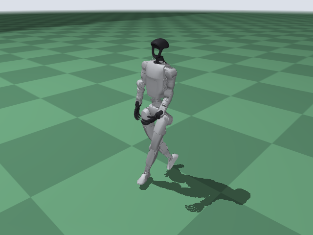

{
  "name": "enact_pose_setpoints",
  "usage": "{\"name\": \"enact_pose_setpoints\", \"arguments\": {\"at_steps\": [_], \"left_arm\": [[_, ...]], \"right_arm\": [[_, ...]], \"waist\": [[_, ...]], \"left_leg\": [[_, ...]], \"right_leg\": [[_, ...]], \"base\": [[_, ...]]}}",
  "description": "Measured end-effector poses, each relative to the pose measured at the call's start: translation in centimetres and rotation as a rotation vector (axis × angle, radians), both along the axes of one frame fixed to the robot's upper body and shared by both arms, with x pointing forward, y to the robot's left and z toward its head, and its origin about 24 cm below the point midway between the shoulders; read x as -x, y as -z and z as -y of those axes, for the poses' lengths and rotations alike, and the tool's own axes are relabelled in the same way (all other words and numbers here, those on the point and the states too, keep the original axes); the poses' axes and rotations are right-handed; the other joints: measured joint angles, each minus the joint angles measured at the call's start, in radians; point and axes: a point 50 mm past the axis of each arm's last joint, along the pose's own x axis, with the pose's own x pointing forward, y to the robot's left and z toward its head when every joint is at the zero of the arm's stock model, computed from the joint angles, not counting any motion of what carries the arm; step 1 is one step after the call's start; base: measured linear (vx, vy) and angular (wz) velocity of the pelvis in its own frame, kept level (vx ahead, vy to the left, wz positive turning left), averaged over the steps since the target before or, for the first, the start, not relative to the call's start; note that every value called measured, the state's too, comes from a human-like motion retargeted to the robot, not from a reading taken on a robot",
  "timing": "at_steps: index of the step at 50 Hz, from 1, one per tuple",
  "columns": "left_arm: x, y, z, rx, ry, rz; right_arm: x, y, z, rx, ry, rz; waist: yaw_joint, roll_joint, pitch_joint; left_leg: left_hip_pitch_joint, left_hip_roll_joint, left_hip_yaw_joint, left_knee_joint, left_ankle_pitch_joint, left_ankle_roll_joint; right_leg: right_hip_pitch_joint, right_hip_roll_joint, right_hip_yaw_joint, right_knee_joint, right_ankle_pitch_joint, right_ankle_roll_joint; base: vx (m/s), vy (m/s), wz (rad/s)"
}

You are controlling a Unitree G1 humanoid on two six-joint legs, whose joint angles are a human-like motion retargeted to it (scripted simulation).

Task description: Walk run

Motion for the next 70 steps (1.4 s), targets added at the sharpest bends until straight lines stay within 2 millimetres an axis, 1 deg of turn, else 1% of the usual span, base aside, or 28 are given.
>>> {"name": "enact_pose_setpoints", "arguments": {"at_steps": [3, 4, 7, 10, 13, 15, 18, 21, 22, 23, 25, 27, 30, 32, 33, 35, 37, 40, 43, 46, 50, 52, 55, 57, 60, 64, 67, 70], "left_arm": [[-0.7, -0.3, -0.3, 0.002, -0.02, 0.009], [-1.2, -0.5, -0.2, -0.003, -0.016, 0.022], [-2.9, -1.5, 0.3, -0.023, 0.017, 0.072], [-4.6, -2.7, 0.7, -0.039, 0.061, 0.136], [-6.0, -3.7, 1.2, -0.033, 0.106, 0.193], [-7.1, -4.4, 1.6, -0.026, 0.14, 0.231], [-8.0, -5.2, 1.9, -0.036, 0.176, 0.267], [-8.4, -5.6, 2.0, -0.052, 0.197, 0.286], [-8.4, -5.7, 1.9, -0.056, 0.2, 0.29], [-8.3, -5.7, 1.9, -0.058, 0.2, 0.292], [-8.0, -5.5, 1.7, -0.059, 0.194, 0.286], [-7.4, -4.9, 1.5, -0.057, 0.186, 0.26], [-6.4, -3.9, 1.6, -0.032, 0.171, 0.207], [-5.6, -3.1, 2.0, -0.021, 0.17, 0.163], [-5.2, -2.8, 2.2, -0.019, 0.171, 0.146], [-4.5, -2.2, 2.9, -0.012, 0.187, 0.119], [-4.1, -2.0, 3.6, 0.003, 0.198, 0.107], [-3.8, -2.1, 3.4, -0.002, 0.203, 0.12], [-3.9, -2.3, 3.2, -0.014, 0.253, 0.143], [-4.0, -2.3, 3.3, -0.024, 0.252, 0.14], [-3.6, -2.3, 3.2, -0.033, 0.226, 0.135], [-3.4, -2.2, 3.1, -0.032, 0.226, 0.132], [-3.1, -2.0, 2.9, -0.025, 0.22, 0.123], [-3.0, -1.9, 2.7, -0.024, 0.205, 0.112], [-2.7, -1.6, 2.4, -0.025, 0.178, 0.09], [-2.2, -1.1, 1.8, -0.024, 0.13, 0.053], [-1.6, -0.8, 1.4, -0.028, 0.102, 0.027], [-0.9, -0.3, 1.1, -0.019, 0.066, -0.001]], "right_arm": [[4.3, 0.1, -1.2, -0.006, 0.016, -0.113], [5.4, 0.0, -1.4, -0.018, 0.026, -0.142], [8.3, -0.3, -1.9, -0.076, 0.064, -0.22], [11.0, -0.8, -2.5, -0.113, 0.099, -0.268], [13.8, -1.4, -2.9, -0.116, 0.165, -0.336], [16.1, -2.2, -3.3, -0.127, 0.232, -0.411], [18.5, -3.1, -4.2, -0.164, 0.302, -0.499], [19.7, -3.6, -4.4, -0.187, 0.328, -0.545], [19.9, -3.7, -4.2, -0.185, 0.328, -0.553], [19.9, -3.8, -3.7, -0.173, 0.324, -0.556], [19.6, -3.8, -2.7, -0.14, 0.315, -0.55], [19.2, -3.7, -2.1, -0.107, 0.32, -0.533], [17.1, -3.1, -0.5, -0.032, 0.373, -0.449], [15.9, -2.7, 0.1, 0.001, 0.44, -0.373], [15.1, -2.5, 0.5, 0.015, 0.479, -0.332], [13.3, -2.0, 0.8, 0.029, 0.57, -0.255], [11.0, -1.4, 0.9, 0.02, 0.643, -0.185], [6.8, -0.7, 1.1, -0.049, 0.632, -0.095], [1.6, -0.6, 1.6, -0.117, 0.533, -0.008], [-3.8, -1.0, 2.3, -0.124, 0.369, 0.106], [-10.4, -2.5, 3.3, -0.069, 0.134, 0.296], [-13.2, -3.5, 3.8, -0.031, 0.049, 0.39], [-16.3, -5.1, 4.2, 0.016, -0.036, 0.511], [-17.6, -5.8, 4.2, 0.03, -0.062, 0.565], [-18.2, -6.1, 4.0, 0.021, -0.079, 0.594], [-16.3, -4.7, 3.0, -0.024, -0.088, 0.512], [-12.7, -2.9, 2.2, -0.041, -0.081, 0.392], [-7.0, -1.0, 1.1, -0.028, -0.045, 0.22]], "waist": [[-0.018, 0.066, 0.012], [-0.01, 0.086, 0.019], [-0.011, 0.137, 0.033], [-0.076, 0.168, 0.039], [-0.136, 0.169, 0.042], [-0.169, 0.143, 0.046], [-0.191, 0.104, 0.062], [-0.192, 0.075, 0.079], [-0.191, 0.066, 0.086], [-0.19, 0.055, 0.092], [-0.191, 0.046, 0.1], [-0.208, 0.043, 0.096], [-0.256, 0.063, 0.076], [-0.289, 0.089, 0.06], [-0.29, 0.101, 0.049], [-0.266, 0.11, 0.038], [-0.244, 0.108, 0.035], [-0.248, 0.072, 0.009], [-0.248, 0.052, 0.002], [-0.199, 0.025, 0.007], [-0.117, 0.009, 0.017], [-0.079, 0.015, 0.027], [-0.036, 0.027, 0.047], [-0.015, 0.027, 0.056], [-0.018, 0.021, 0.057], [0.017, 0.003, 0.046], [0.046, -0.008, 0.025], [0.047, -0.006, -0.005]], "left_leg": [[0.044, 0.055, -0.086, 0.043, -0.051, 0.0], [0.063, 0.066, -0.104, 0.041, -0.06, 0.0], [0.109, 0.073, -0.188, 0.028, -0.072, 0.0], [0.14, 0.052, -0.321, 0.022, -0.075, 0.0], [0.166, 0.015, -0.417, 0.027, -0.081, 0.0], [0.194, -0.031, -0.474, 0.034, -0.091, 0.0], [0.249, -0.078, -0.539, 0.047, -0.111, 0.0], [0.306, -0.102, -0.58, 0.055, -0.13, 0.0], [0.328, -0.108, -0.59, 0.058, -0.138, 0.0], [0.351, -0.117, -0.599, 0.062, -0.144, 0.0], [0.388, -0.118, -0.598, 0.068, -0.149, 0.0], [0.416, -0.114, -0.598, 0.084, -0.142, 0.0], [0.432, -0.111, -0.614, 0.121, -0.089, 0.0], [0.437, -0.113, -0.638, 0.167, -0.012, -0.001], [0.43, -0.115, -0.628, 0.196, 0.05, -0.006], [0.405, -0.116, -0.609, 0.285, 0.217, -0.059], [0.337, -0.089, -0.534, 0.418, 0.383, -0.171], [0.217, -0.007, -0.332, 0.637, 0.521, -0.303], [0.083, 0.041, -0.258, 0.806, 0.351, -0.188], [-0.031, 0.05, -0.202, 0.814, 0.235, -0.128], [-0.147, 0.017, -0.23, 0.617, 0.132, -0.127], [-0.172, 0.021, -0.251, 0.447, 0.127, -0.131], [-0.179, 0.071, -0.169, 0.18, 0.122, -0.142], [-0.182, 0.05, -0.149, 0.03, 0.094, -0.153], [-0.161, 0.008, -0.103, -0.113, 0.05, -0.157], [-0.121, 0.015, -0.041, -0.051, 0.052, -0.109], [-0.102, -0.019, -0.166, -0.03, 0.119, -0.092], [-0.076, -0.013, -0.186, 0.008, 0.098, -0.04]], "right_leg": [[-0.092, 0.057, 0.058, 0.24, 0.184, 0.007], [-0.124, 0.076, 0.093, 0.295, 0.178, -0.003], [-0.243, 0.088, 0.158, 0.409, 0.007, -0.044], [-0.337, 0.029, 0.145, 0.383, -0.139, -0.121], [-0.392, -0.047, 0.115, 0.235, -0.188, -0.145], [-0.427, -0.1, 0.134, 0.085, -0.187, -0.155], [-0.465, -0.12, 0.215, -0.091, -0.243, -0.156], [-0.506, -0.118, 0.256, -0.214, -0.307, -0.142], [-0.521, -0.113, 0.26, -0.253, -0.321, -0.114], [-0.532, -0.107, 0.279, -0.29, -0.325, -0.046], [-0.539, -0.092, 0.296, -0.319, -0.32, -0.011], [-0.521, -0.079, 0.295, -0.292, -0.301, -0.038], [-0.506, -0.074, 0.357, -0.244, -0.202, -0.098], [-0.476, -0.108, 0.3, -0.237, -0.156, -0.105], [-0.462, -0.121, 0.281, -0.224, -0.183, -0.104], [-0.445, -0.131, 0.246, -0.197, -0.217, -0.128], [-0.415, -0.135, 0.237, -0.183, -0.255, -0.166], [-0.363, -0.173, 0.152, -0.185, -0.303, -0.208], [-0.307, -0.198, 0.081, -0.186, -0.348, -0.211], [-0.254, -0.194, 0.03, -0.207, -0.373, -0.22], [-0.19, -0.152, -0.004, -0.232, -0.412, -0.227], [-0.153, -0.118, -0.025, -0.243, -0.437, -0.225], [-0.091, -0.069, -0.056, -0.258, -0.478, -0.218], [-0.052, -0.048, -0.076, -0.268, -0.501, -0.215], [-0.003, -0.032, -0.125, -0.273, -0.523, -0.198], [0.043, -0.04, -0.119, -0.234, -0.47, -0.149], [0.065, -0.053, -0.102, -0.18, -0.329, -0.094], [0.048, -0.082, -0.08, -0.052, -0.054, -0.068]], "base": [[0.74, -0.01, 0.71], [0.7, 0.07, 0.61], [0.52, 0.07, 1.21], [0.5, -0.05, 2.17], [0.54, -0.18, 2.28], [0.47, -0.21, 2.31], [0.46, -0.23, 1.78], [0.6, -0.29, 1.13], [0.65, -0.31, 0.98], [0.65, -0.32, 0.88], [0.67, -0.35, 0.76], [0.61, -0.29, 0.88], [0.7, -0.21, 1.48], [0.71, -0.09, 1.68], [0.75, -0.16, 1.17], [0.79, -0.28, 0.84], [0.67, -0.27, 0.74], [0.51, -0.27, 1.18], [0.48, -0.28, 1.36], [0.46, -0.27, 0.51], [0.44, -0.25, 0.23], [0.59, -0.3, 0.32], [0.58, -0.28, 0.39], [0.48, -0.22, 0.47], [0.72, -0.21, 0.64], [0.69, -0.13, 0.0], [1.09, -0.13, -0.12], [1.06, -0.09, 0.08]]}}
